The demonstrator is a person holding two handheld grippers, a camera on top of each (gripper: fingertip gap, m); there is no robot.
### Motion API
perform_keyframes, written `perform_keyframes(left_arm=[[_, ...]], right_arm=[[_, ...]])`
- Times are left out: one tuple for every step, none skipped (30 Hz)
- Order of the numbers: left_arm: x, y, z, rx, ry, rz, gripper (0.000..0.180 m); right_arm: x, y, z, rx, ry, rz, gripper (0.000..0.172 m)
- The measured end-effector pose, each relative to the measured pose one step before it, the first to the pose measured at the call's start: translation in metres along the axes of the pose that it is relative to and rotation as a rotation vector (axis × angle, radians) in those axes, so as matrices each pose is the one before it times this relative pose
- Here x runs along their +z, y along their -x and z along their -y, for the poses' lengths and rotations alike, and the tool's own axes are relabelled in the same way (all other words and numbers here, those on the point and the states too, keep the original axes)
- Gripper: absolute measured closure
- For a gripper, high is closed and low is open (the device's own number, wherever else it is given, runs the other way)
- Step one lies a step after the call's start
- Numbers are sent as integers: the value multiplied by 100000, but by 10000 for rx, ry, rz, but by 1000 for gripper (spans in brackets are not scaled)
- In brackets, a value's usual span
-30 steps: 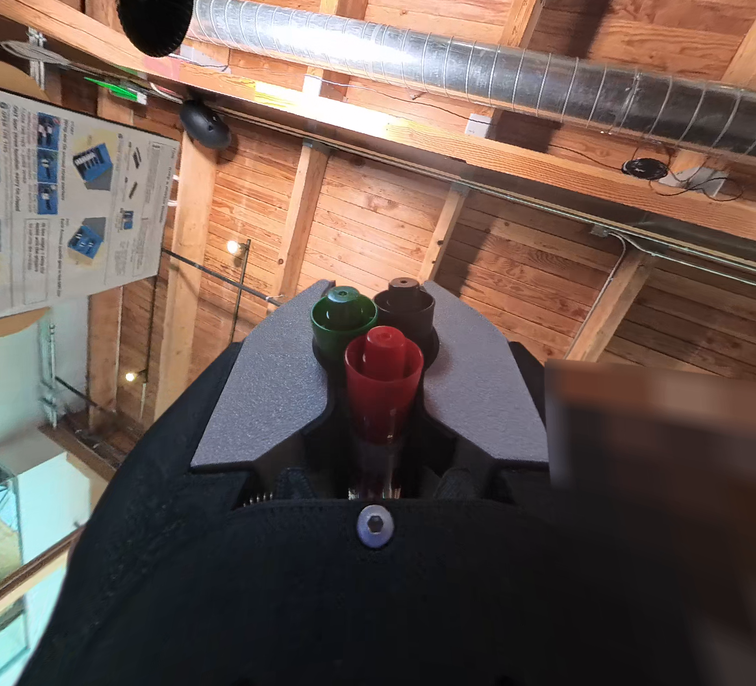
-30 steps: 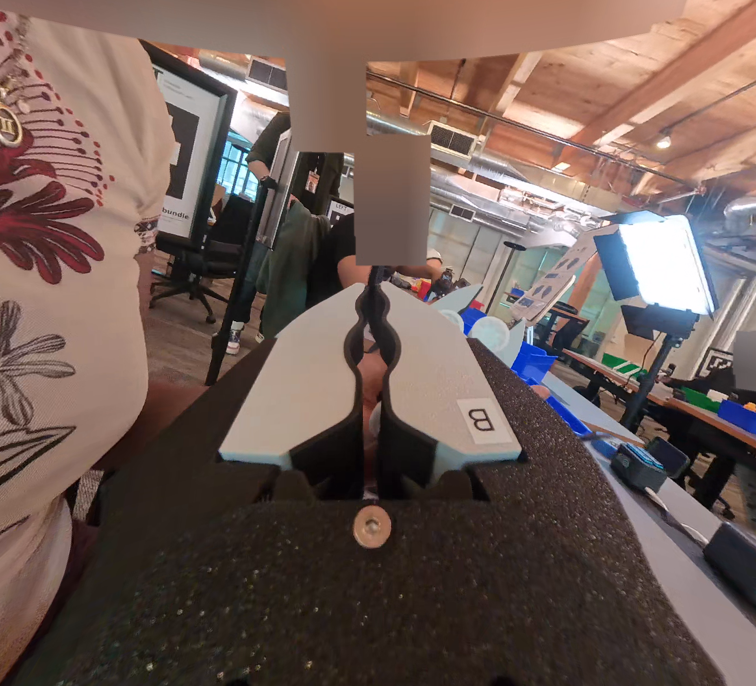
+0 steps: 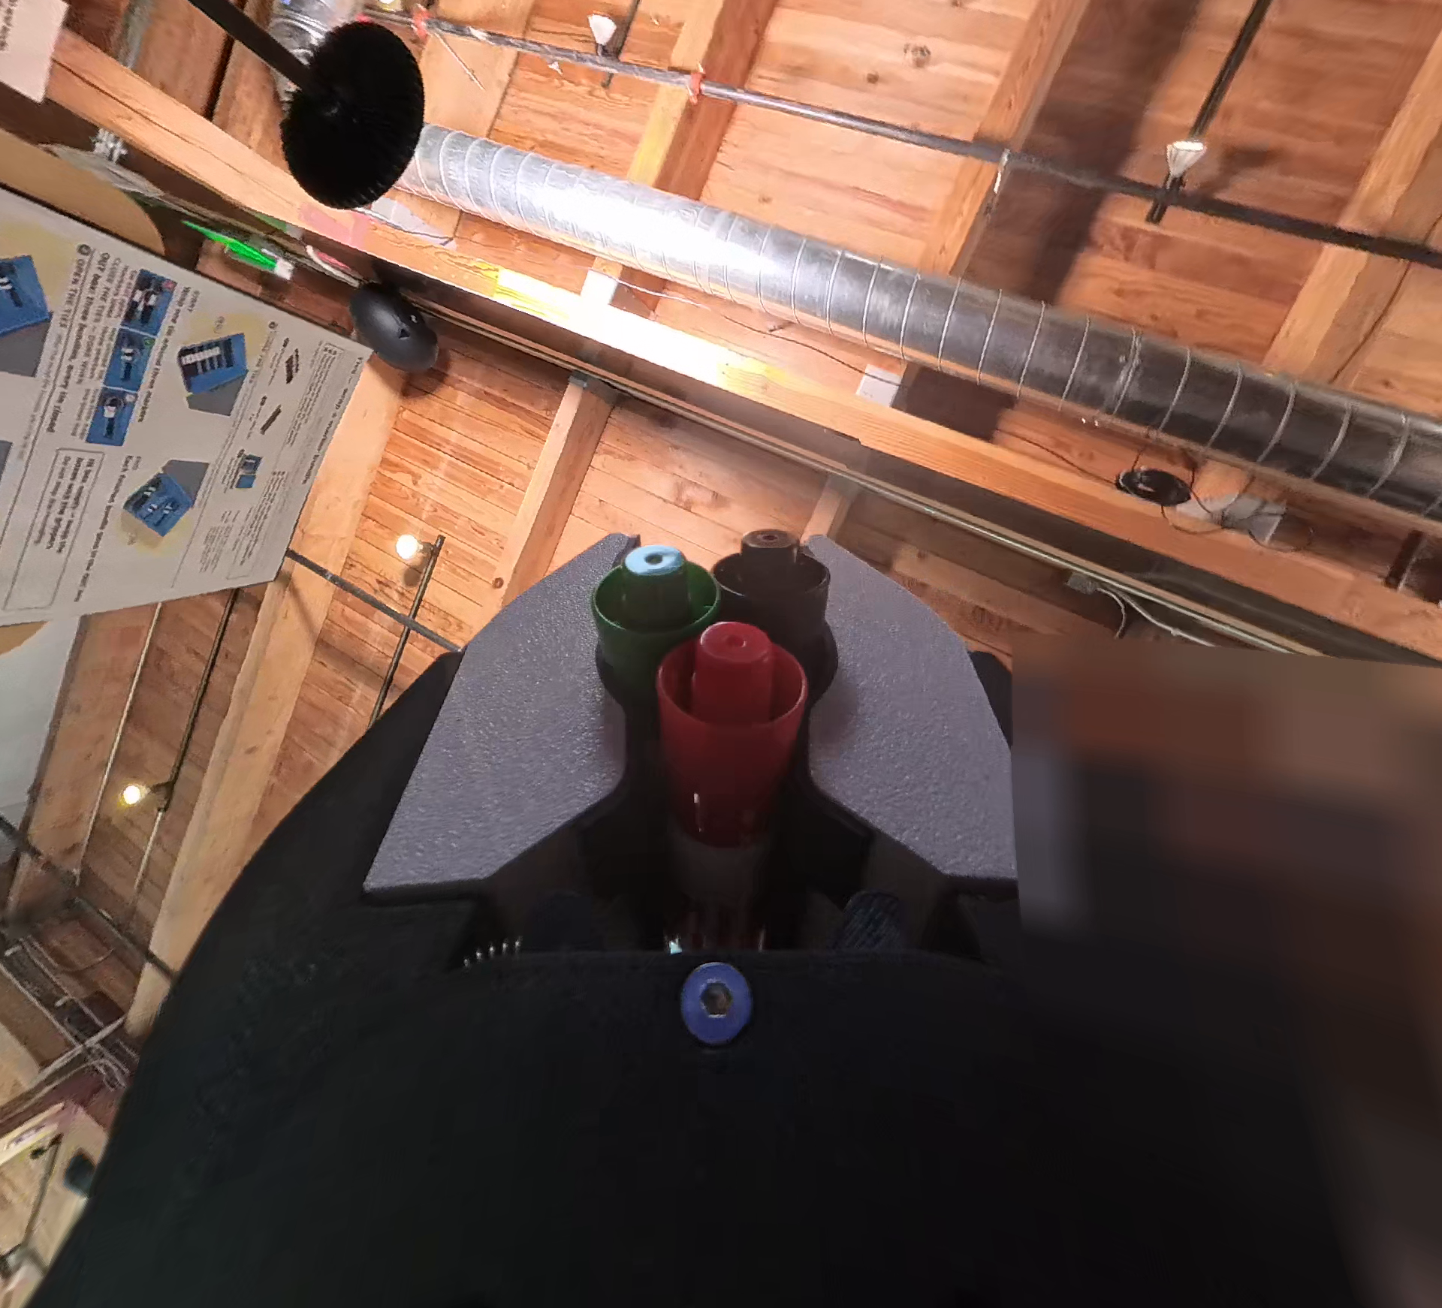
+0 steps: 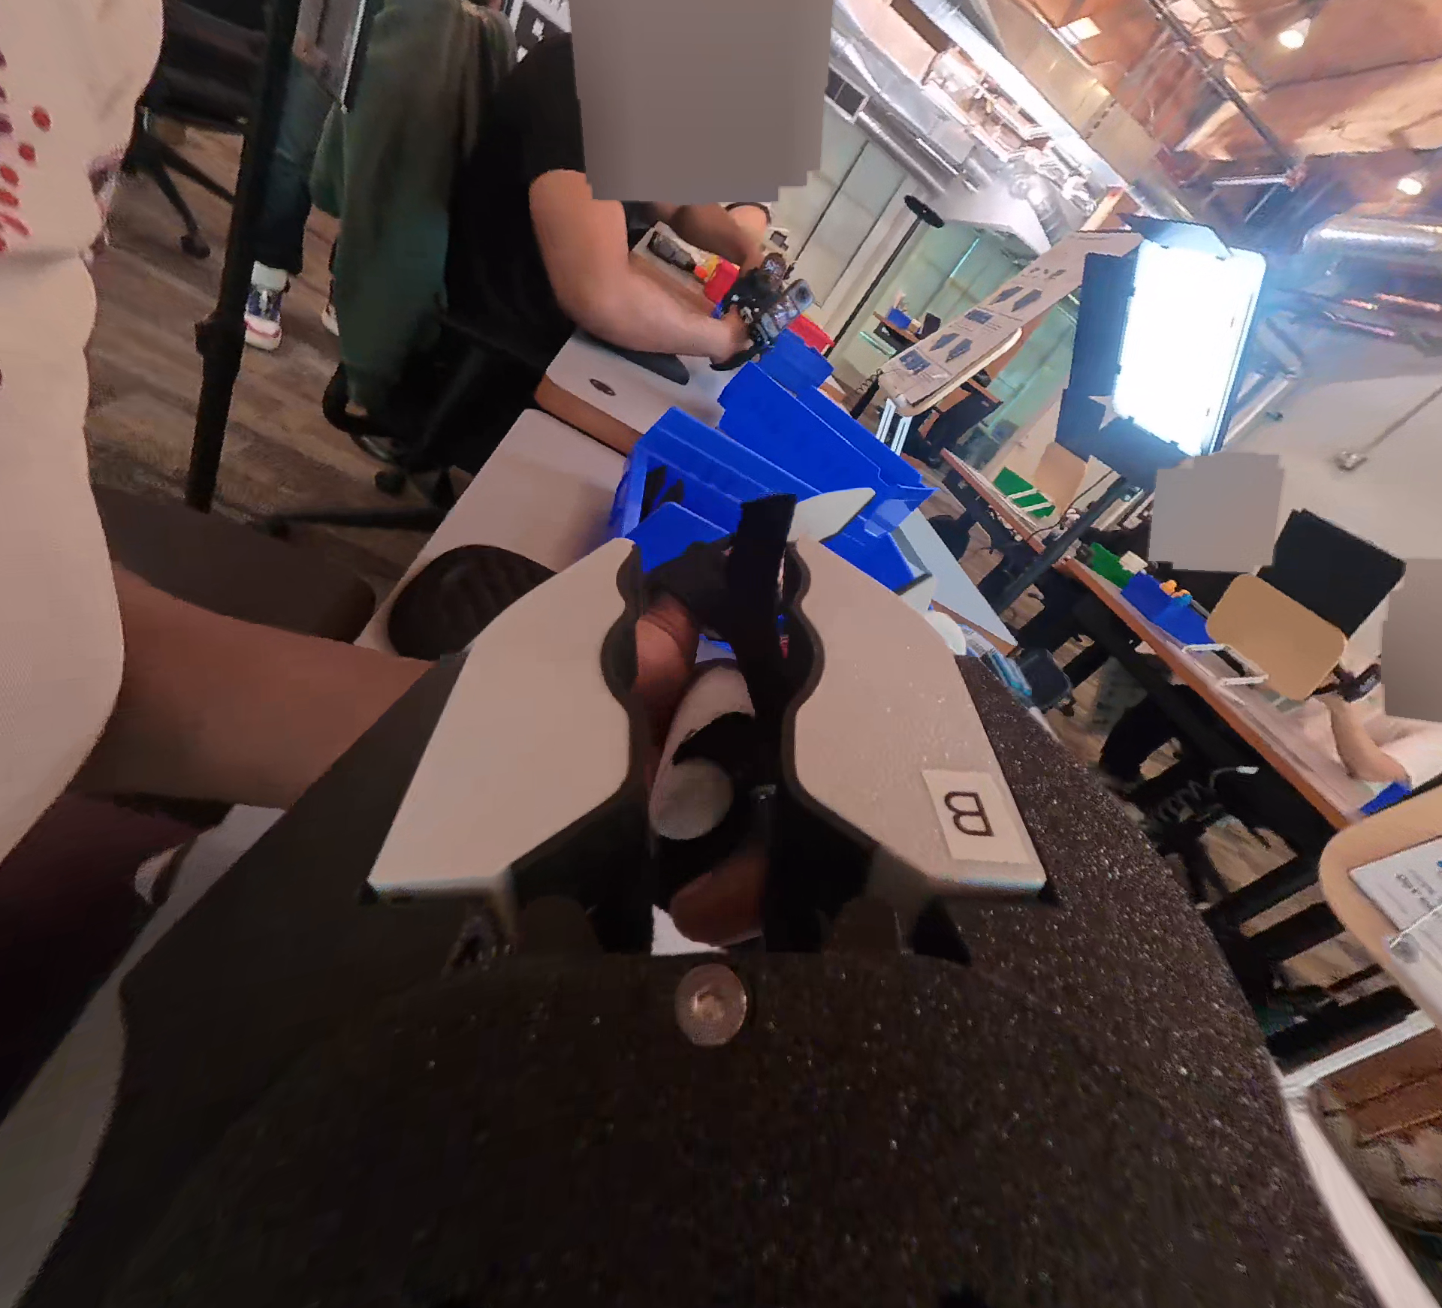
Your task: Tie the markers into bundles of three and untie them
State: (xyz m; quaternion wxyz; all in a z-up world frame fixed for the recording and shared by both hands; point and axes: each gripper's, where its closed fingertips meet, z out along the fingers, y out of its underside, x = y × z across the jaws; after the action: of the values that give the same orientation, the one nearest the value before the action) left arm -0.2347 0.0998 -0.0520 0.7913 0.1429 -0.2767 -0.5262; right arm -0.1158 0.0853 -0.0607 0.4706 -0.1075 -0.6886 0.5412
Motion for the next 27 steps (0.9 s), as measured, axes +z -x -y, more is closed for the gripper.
perform_keyframes(left_arm=[[143,-188,22,59,110,-137,142],[119,-197,60,81,83,-145,142],[103,-194,189,37,-3,-147,142],[91,-173,223,-14,-44,-149,142],[93,-231,131,22,10,-197,142],[80,-161,-10,74,99,-157,142],[66,-116,-85,65,116,-143,142],[43,-141,-3,-57,48,-186,142],[38,-114,-23,-59,58,-154,142],[27,-80,-127,39,141,-108,142],[19,-9,-162,63,151,-26,142],[26,-133,-44,-33,23,-106,142],[64,-200,-123,-155,62,-151,142],[90,-158,-260,-17,133,-83,142],[109,-159,-420,82,239,-60,142],[137,-239,-449,87,249,-118,142],[170,-324,-392,-7,194,-193,142],[206,-274,-375,-39,198,-184,142],[226,-320,-273,38,203,-229,142],[263,-233,-110,68,192,-172,142],[283,-282,45,20,73,-198,142],[322,-314,-41,35,120,-207,142],[336,-357,-253,102,250,-225,142],[324,-317,-319,109,282,-193,142],[286,-309,-327,39,234,-198,142],[265,-266,-326,4,207,-191,142],[248,-215,-451,79,283,-162,142]], right_arm=[[-154,-119,45,356,-90,-98,136],[-207,-231,78,459,-120,-162,131],[-289,-290,156,571,-190,-212,127],[-360,-438,178,728,-258,-318,121],[-414,-673,109,895,-288,-478,114],[-454,-783,-134,1025,-238,-529,110],[-389,-818,-516,1094,-40,-492,107],[-266,-678,-882,1055,209,-330,101],[-131,-319,-945,920,287,-43,96],[-23,-186,-772,729,224,55,97],[57,-121,-493,477,123,102,97],[95,17,-200,166,31,187,100],[127,-15,-102,-9,68,142,106],[195,-33,-148,-24,192,105,107],[243,18,-152,10,236,109,107],[283,95,-147,12,238,128,106],[296,82,-223,-30,267,83,104],[257,-35,-268,-82,271,-11,104],[110,11,-46,-108,88,12,105],[-16,27,150,-4,-51,22,105],[-80,-15,127,112,-65,3,102],[-174,19,179,105,-148,8,101],[-236,57,249,35,-261,-13,102],[-187,-42,205,-11,-233,-98,104],[-39,36,117,-60,-115,-47,106],[103,191,69,-105,-21,43,107],[196,284,108,-160,-6,77,107]])
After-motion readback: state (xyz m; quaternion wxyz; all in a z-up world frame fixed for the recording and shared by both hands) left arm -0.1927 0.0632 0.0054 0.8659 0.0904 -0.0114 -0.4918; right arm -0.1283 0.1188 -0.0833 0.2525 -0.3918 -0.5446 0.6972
